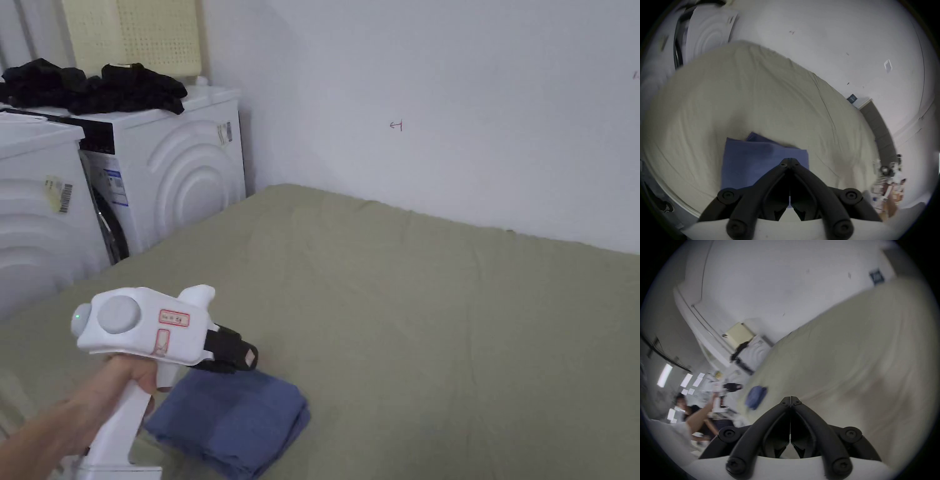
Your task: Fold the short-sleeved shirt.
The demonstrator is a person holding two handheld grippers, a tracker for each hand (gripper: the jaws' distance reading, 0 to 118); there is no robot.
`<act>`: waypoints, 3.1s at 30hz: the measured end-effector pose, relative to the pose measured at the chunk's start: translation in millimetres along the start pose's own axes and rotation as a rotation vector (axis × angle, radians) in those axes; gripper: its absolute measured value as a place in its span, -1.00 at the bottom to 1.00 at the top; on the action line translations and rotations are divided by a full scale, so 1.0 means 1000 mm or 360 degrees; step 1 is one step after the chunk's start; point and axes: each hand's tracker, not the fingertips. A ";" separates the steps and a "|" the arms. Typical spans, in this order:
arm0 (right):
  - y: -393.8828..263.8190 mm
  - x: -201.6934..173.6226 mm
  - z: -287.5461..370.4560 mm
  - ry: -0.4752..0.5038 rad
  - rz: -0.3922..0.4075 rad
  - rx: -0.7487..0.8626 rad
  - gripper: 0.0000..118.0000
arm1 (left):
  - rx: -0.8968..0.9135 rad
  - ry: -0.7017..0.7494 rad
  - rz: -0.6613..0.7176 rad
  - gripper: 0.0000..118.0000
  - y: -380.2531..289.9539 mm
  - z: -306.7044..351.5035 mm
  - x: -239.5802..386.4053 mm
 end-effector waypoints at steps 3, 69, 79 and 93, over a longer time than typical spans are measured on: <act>0.021 -0.012 0.016 -0.0265 0.0167 0.0126 -1.00 | 0.0119 -0.0006 -0.0169 -1.00 -0.018 -0.008 0.080; 0.052 -0.079 0.114 -0.0834 0.0666 0.0720 1.00 | 0.0977 0.0280 -0.0740 1.00 -0.126 0.034 0.349; 0.052 -0.078 0.112 -0.0829 0.0685 0.0707 1.00 | 0.0970 0.0491 -0.0844 1.00 -0.128 0.032 0.361; 0.051 -0.073 0.111 -0.0821 0.0672 0.0699 1.00 | 0.0914 0.0457 -0.0753 1.00 -0.122 0.044 0.362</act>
